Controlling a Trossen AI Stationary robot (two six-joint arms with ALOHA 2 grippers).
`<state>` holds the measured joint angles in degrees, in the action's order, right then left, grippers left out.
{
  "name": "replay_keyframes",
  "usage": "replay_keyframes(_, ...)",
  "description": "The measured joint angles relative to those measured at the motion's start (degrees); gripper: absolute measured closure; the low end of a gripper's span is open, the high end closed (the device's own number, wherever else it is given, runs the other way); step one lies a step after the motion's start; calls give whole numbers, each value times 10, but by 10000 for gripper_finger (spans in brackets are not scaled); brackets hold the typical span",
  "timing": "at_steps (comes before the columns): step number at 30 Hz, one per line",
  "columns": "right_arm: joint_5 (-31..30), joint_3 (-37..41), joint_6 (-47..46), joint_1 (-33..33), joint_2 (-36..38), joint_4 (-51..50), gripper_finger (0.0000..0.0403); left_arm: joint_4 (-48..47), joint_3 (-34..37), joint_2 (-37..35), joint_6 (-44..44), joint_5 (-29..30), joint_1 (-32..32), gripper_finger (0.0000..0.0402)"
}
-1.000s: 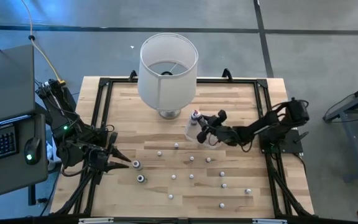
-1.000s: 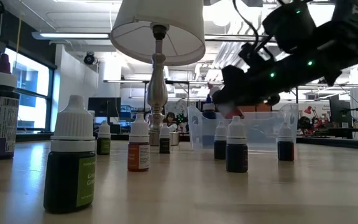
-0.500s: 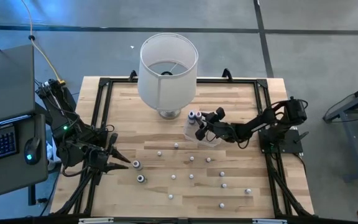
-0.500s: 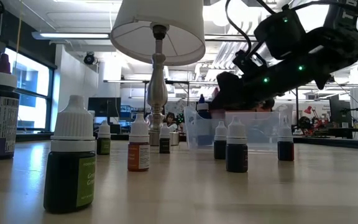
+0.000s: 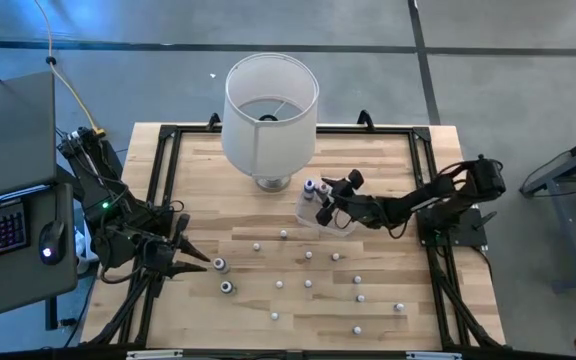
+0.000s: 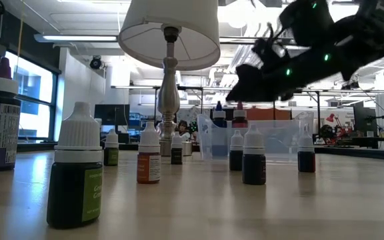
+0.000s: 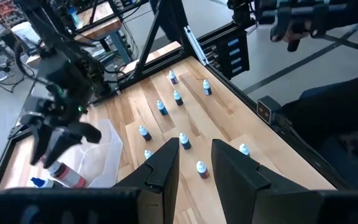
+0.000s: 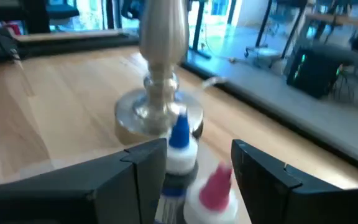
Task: Pick & Place food coloring
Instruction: Put the large pink food coloring bottle into the transparent bin, then put the large black food coloring bottle into the transparent bin
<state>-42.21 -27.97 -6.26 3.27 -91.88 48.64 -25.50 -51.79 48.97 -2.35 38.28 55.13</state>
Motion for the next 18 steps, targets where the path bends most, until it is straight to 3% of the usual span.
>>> replay_keyframes(4, -3, 0, 58, 18, 63, 1, 230, 0, 0, 0, 0, 2, 0, 309)
replay_keyframes(9, 145, -30, 42, 49, 105, 8, 230, -4, 0, 0, 22, 11, 0, 309)
replay_keyframes(11, 206, -61, 34, 63, 87, 6, 232, -8, 0, 0, 26, 10, 0, 309)
replay_keyframes(14, 240, -129, 69, 92, 30, 5, 234, -17, 0, 0, 26, 28, 0, 309)
replay_keyframes(18, 277, -241, 81, 115, -72, -27, 233, -37, 0, 0, 69, 135, 0, 309)
